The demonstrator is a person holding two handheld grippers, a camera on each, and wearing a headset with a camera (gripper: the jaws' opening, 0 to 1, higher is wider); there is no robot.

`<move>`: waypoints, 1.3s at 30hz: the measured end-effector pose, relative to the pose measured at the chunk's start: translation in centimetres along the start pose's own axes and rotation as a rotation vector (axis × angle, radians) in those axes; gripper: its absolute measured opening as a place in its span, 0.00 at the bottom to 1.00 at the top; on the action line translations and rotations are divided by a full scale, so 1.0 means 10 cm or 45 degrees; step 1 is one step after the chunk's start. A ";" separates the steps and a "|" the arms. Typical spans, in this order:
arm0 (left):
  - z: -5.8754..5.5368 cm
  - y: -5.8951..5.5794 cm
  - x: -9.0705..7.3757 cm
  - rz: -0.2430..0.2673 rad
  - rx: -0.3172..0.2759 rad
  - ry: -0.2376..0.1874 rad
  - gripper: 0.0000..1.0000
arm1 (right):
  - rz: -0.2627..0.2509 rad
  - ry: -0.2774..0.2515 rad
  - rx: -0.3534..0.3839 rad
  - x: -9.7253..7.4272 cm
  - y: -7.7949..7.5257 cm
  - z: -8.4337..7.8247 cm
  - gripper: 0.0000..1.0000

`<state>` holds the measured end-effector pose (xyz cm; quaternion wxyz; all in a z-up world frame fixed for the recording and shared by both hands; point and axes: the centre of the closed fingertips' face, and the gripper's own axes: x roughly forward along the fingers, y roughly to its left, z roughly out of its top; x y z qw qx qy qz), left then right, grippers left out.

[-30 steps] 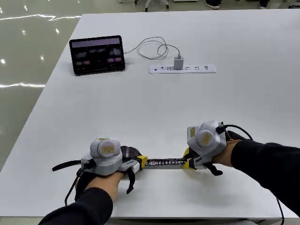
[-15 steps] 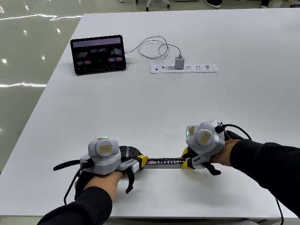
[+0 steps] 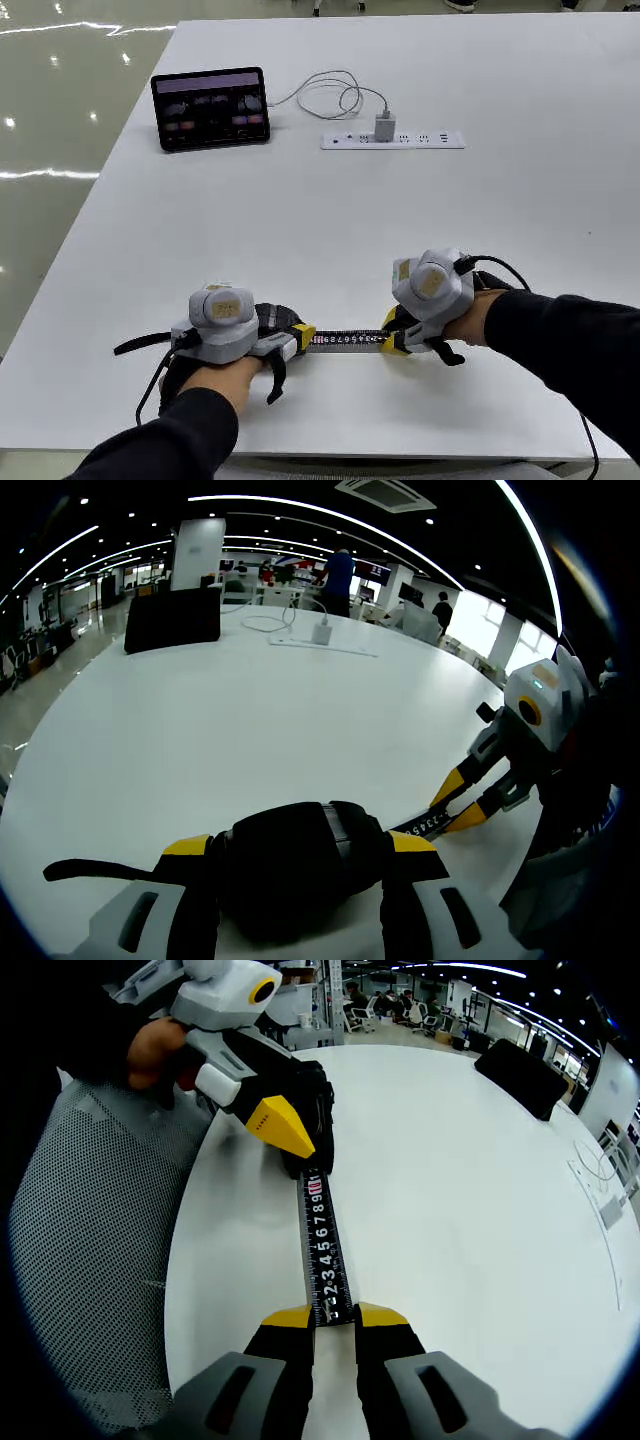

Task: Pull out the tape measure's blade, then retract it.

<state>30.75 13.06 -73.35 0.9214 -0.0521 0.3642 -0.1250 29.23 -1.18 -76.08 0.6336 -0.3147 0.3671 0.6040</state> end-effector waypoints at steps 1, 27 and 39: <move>0.00 0.00 0.00 -0.001 0.001 0.000 0.62 | 0.003 -0.002 0.002 0.01 0.00 0.01 0.11; 0.01 0.00 0.00 -0.009 0.000 -0.007 0.62 | 0.011 -0.053 0.030 0.10 0.02 0.18 0.10; 0.01 0.00 -0.01 -0.014 0.007 -0.006 0.62 | 0.010 -0.098 0.063 0.16 0.06 0.27 0.11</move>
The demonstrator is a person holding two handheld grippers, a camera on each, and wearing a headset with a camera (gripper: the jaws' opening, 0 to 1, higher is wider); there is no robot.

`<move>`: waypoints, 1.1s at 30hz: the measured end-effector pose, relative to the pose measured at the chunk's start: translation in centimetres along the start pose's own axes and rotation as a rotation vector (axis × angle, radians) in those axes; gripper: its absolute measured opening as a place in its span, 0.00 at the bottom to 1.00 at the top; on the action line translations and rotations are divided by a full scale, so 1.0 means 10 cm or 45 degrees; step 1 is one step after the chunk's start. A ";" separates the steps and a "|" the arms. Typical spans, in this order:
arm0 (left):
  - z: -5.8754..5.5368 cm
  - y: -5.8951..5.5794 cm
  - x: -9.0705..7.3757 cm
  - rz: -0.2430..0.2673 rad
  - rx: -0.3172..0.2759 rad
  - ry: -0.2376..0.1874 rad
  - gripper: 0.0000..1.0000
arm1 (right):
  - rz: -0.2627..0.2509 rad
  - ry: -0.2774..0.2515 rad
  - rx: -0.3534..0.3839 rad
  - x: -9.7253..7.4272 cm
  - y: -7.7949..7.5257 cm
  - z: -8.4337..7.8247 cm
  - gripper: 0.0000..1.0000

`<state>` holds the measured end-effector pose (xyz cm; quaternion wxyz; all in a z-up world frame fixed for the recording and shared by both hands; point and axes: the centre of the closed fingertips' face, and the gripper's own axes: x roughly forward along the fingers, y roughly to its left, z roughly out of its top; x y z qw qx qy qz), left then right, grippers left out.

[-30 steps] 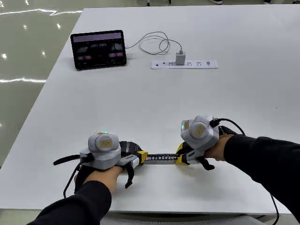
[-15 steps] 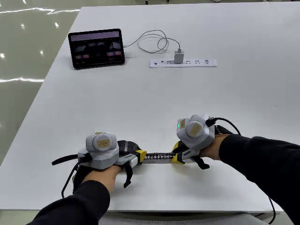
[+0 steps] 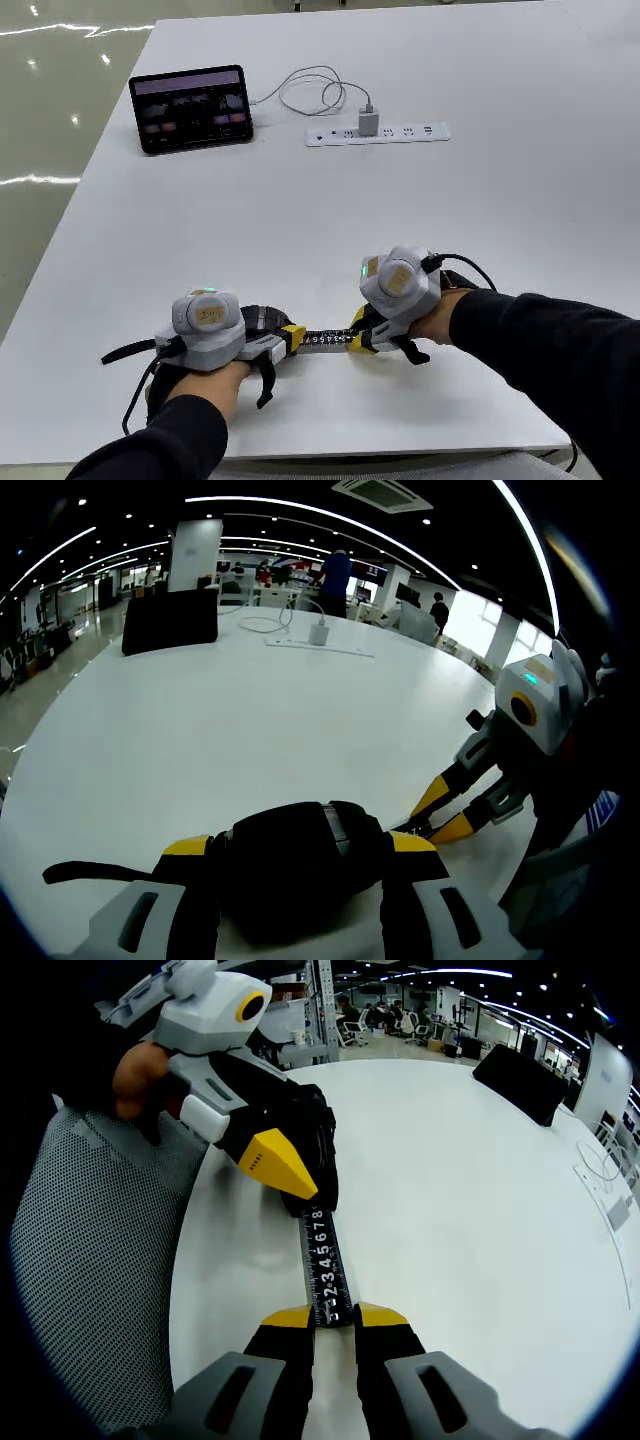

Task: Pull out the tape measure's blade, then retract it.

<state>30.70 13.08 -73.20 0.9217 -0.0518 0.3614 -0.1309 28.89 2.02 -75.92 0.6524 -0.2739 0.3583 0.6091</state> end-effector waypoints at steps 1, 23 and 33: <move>0.00 0.00 0.00 0.001 -0.001 0.000 0.62 | 0.001 -0.004 0.003 0.00 0.00 0.00 0.11; 0.00 0.01 0.00 -0.003 -0.013 -0.002 0.62 | 0.007 -0.029 -0.005 0.11 0.03 0.14 0.11; 0.00 0.01 0.01 -0.001 -0.023 -0.003 0.62 | 0.009 -0.045 -0.005 0.16 0.04 0.21 0.11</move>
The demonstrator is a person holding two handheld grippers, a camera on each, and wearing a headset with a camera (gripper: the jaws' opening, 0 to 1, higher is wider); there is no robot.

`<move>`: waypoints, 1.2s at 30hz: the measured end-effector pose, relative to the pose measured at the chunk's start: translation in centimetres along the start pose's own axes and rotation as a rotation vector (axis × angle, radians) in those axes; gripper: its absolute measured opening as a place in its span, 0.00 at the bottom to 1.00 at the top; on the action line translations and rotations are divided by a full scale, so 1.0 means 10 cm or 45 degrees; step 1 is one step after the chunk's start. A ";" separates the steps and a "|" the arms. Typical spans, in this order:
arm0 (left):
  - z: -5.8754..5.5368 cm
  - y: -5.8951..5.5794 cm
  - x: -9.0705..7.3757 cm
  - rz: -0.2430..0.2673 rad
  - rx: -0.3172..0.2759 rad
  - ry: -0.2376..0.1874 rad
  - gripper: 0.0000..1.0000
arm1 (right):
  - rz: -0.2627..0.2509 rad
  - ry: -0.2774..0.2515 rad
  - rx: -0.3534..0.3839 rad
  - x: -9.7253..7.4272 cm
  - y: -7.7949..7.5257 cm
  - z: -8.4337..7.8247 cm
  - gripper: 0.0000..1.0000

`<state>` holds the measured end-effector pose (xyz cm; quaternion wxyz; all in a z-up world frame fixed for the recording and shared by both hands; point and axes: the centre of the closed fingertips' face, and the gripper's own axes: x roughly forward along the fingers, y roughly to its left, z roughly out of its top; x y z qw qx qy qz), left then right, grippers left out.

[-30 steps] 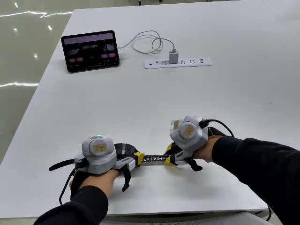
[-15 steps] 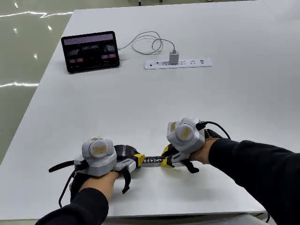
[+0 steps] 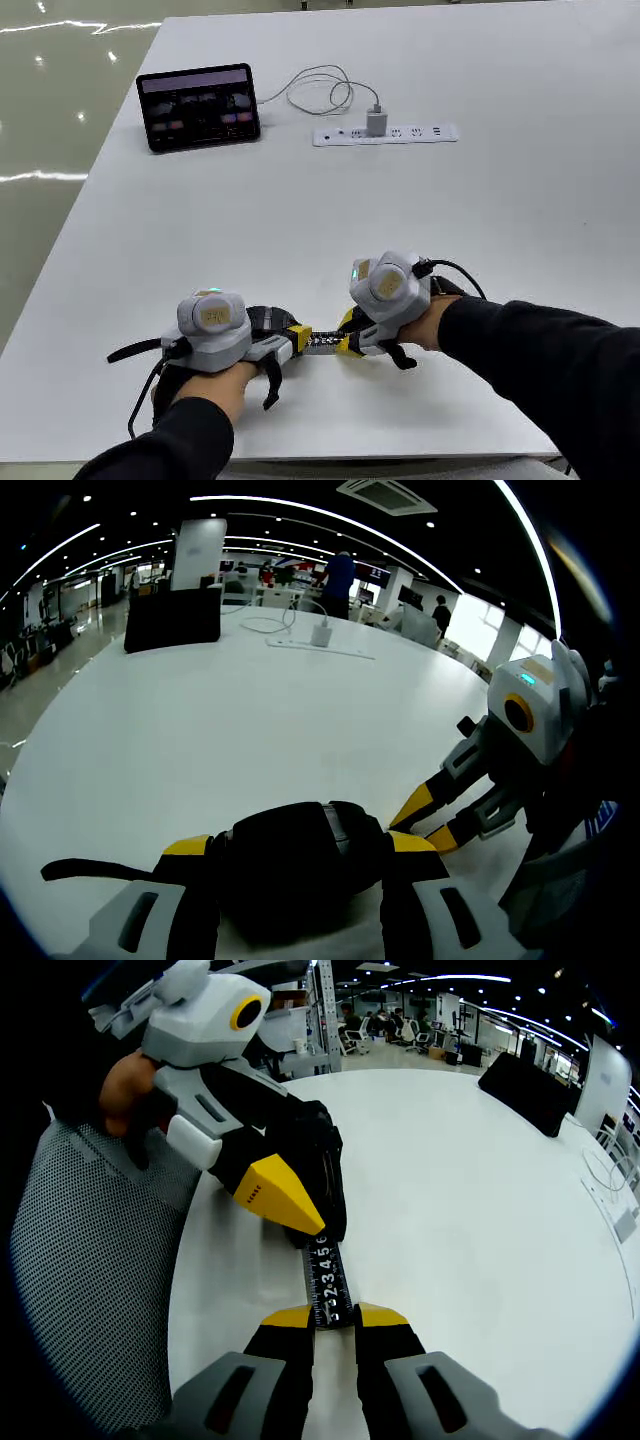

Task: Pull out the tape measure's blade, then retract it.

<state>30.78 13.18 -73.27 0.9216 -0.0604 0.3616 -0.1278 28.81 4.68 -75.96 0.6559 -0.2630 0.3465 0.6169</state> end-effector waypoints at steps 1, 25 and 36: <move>0.00 0.00 0.00 -0.001 -0.004 0.000 0.62 | 0.000 -0.002 -0.001 0.01 0.00 0.01 0.11; 0.01 0.00 0.00 -0.008 -0.030 -0.003 0.61 | 0.011 -0.011 -0.036 0.15 0.04 0.19 0.11; 0.01 0.00 0.00 -0.013 -0.036 -0.005 0.61 | 0.019 -0.026 -0.038 0.25 0.07 0.30 0.11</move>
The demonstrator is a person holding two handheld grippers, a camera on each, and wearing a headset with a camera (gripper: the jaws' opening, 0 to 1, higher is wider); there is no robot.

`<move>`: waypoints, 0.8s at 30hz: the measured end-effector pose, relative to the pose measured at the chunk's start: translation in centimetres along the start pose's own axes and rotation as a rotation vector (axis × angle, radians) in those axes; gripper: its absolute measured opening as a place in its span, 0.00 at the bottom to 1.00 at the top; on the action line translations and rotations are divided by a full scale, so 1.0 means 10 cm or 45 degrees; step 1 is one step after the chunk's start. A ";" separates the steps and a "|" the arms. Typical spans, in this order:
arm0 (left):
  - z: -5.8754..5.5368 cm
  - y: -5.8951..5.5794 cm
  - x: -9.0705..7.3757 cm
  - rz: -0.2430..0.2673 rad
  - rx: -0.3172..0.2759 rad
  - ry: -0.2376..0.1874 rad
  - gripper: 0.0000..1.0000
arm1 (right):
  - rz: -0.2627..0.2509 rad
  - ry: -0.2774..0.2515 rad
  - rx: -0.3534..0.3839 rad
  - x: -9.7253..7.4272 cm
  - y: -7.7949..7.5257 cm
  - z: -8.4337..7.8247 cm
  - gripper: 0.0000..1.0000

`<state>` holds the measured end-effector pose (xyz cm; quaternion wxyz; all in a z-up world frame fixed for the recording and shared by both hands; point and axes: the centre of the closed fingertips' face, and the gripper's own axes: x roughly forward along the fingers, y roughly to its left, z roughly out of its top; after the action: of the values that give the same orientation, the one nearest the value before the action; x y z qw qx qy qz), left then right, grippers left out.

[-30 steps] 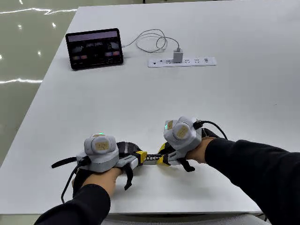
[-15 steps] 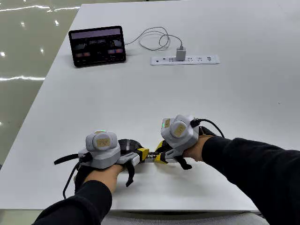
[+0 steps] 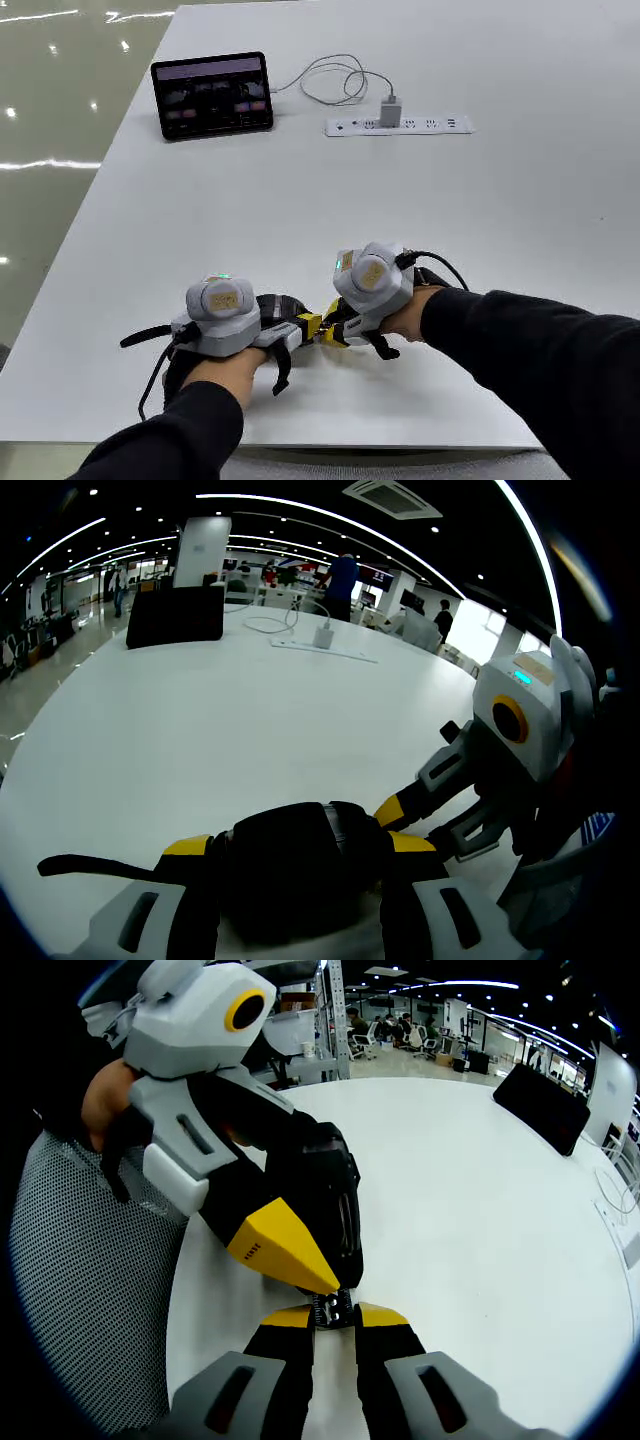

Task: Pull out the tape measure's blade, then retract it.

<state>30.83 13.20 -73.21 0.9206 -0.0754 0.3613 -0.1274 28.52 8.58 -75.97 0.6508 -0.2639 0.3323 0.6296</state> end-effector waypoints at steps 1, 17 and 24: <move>0.00 0.00 0.00 0.000 0.001 0.000 0.61 | 0.000 -0.001 -0.001 0.01 0.00 0.01 0.11; 0.00 0.00 -0.01 0.001 -0.005 -0.002 0.61 | -0.012 -0.006 0.012 0.01 0.00 0.03 0.12; 0.00 0.00 -0.01 0.001 -0.004 -0.002 0.61 | -0.011 -0.008 -0.012 -0.01 0.00 0.02 0.11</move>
<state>30.75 13.28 -73.11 0.9208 -0.0771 0.3607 -0.1266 28.56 8.63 -75.79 0.6535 -0.2663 0.3261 0.6291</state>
